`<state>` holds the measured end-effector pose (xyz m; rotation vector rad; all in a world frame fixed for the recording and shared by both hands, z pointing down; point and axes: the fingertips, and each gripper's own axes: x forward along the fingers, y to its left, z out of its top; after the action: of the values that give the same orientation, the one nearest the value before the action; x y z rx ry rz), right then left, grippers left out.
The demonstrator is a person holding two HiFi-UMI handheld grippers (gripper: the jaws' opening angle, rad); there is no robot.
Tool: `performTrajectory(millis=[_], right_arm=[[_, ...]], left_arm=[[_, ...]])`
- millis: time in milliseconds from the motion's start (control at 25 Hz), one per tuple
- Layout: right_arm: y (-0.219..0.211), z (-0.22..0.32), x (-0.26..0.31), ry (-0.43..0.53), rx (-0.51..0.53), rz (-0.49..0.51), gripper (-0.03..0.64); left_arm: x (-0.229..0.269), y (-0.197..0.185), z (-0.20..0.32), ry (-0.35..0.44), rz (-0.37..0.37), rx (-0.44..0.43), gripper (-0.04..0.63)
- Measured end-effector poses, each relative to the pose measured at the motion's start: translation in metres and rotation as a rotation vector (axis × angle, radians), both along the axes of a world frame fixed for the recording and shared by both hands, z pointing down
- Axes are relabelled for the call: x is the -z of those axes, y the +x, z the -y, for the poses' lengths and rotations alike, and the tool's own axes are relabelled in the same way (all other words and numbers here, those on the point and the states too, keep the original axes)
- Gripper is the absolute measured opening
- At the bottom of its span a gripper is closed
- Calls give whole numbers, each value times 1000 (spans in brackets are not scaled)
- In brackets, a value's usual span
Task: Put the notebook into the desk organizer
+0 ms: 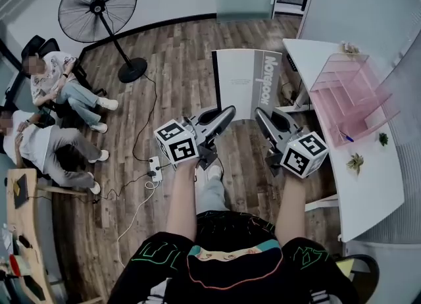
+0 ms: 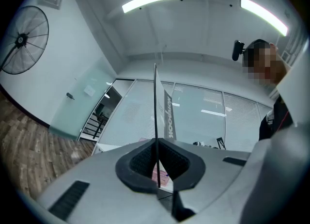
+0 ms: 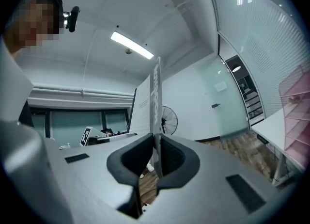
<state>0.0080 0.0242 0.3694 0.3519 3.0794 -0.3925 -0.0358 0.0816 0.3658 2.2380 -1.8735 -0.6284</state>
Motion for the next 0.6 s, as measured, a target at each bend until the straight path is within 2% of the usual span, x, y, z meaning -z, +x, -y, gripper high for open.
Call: performTrajectory(millis=[280, 600], right_arm=[[-78, 49, -23, -7, -32, -35, 17], [-220, 57, -25, -55, 59, -54, 17]], left_arm=[[-23, -79, 49, -25, -34, -17, 8], [-26, -216, 54, -59, -56, 67, 8]])
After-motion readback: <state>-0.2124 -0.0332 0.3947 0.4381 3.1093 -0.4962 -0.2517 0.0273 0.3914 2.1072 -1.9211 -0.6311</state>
